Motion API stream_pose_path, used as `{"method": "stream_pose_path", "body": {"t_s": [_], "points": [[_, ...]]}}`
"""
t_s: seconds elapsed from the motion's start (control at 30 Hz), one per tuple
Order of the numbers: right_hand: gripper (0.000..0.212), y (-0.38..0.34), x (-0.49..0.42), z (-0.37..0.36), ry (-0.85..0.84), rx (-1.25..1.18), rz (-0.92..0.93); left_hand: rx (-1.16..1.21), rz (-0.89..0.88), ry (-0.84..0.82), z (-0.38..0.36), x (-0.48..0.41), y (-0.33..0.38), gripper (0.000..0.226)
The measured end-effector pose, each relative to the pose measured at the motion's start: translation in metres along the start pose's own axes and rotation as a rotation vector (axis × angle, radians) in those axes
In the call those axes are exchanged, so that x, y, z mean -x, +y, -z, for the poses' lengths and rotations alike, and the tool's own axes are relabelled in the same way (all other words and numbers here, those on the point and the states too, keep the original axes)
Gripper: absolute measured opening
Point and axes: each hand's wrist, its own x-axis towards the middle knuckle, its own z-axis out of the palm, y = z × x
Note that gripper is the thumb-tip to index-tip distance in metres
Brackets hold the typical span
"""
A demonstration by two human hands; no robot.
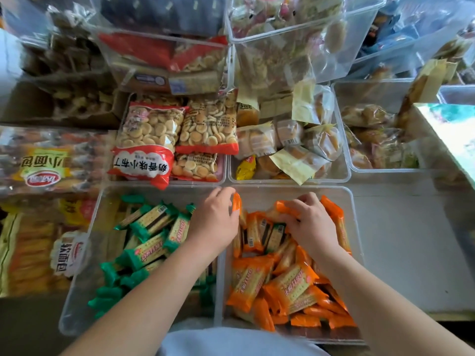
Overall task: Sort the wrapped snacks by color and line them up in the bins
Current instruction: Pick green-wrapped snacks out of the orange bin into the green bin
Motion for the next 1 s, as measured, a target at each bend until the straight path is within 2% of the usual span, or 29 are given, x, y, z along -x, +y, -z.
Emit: {"method": "stream_pose_path", "body": {"t_s": [0.1, 0.2, 0.27, 0.37, 0.4, 0.43, 0.5, 0.53, 0.6, 0.67, 0.73, 0.87, 1.0], "points": [[0.027, -0.015, -0.003, 0.009, 0.021, -0.2, -0.051, 0.202, 0.089, 0.033, -0.005, 0.004, -0.007, 0.034], [0.022, -0.037, -0.008, 0.01, -0.011, -0.327, -0.106, 0.334, 0.183, 0.064, -0.007, 0.012, -0.014, 0.039], [0.024, -0.05, -0.011, 0.011, -0.129, -0.399, -0.125, 0.307, 0.172, 0.076, -0.007, 0.017, -0.015, 0.041], [0.018, -0.056, -0.009, 0.015, -0.424, -0.594, -0.124, 0.251, 0.097, 0.09, -0.006, 0.027, -0.007, 0.032], [0.015, -0.052, -0.006, 0.018, -0.406, -0.642, -0.144, 0.245, 0.063, 0.072, -0.008, 0.029, -0.003, 0.027], [0.012, -0.044, -0.003, 0.02, -0.318, -0.65, -0.173, 0.239, 0.025, 0.026, -0.01, 0.032, 0.002, 0.024], [0.017, -0.023, 0.007, 0.024, -0.09, -0.501, -0.219, 0.207, -0.039, -0.144, -0.019, 0.033, 0.014, 0.025], [0.018, -0.015, 0.014, 0.028, -0.03, -0.396, -0.225, 0.166, -0.056, -0.248, -0.027, 0.03, 0.021, 0.028], [0.016, -0.003, 0.025, 0.031, 0.0, -0.207, -0.171, 0.001, -0.08, -0.416, -0.045, 0.015, 0.032, 0.036], [0.016, 0.008, 0.036, 0.029, -0.026, -0.084, -0.106, -0.122, -0.077, -0.514, -0.064, -0.001, 0.037, 0.041], [0.021, 0.015, 0.043, 0.029, -0.08, -0.065, -0.091, -0.136, -0.063, -0.566, -0.08, -0.014, 0.038, 0.052], [0.026, 0.03, 0.049, 0.029, -0.122, -0.143, -0.149, -0.059, -0.019, -0.558, -0.096, -0.026, 0.031, 0.075], [0.032, 0.033, 0.042, 0.026, -0.127, -0.155, -0.16, -0.118, -0.064, -0.569, -0.107, -0.033, 0.028, 0.077]]}}
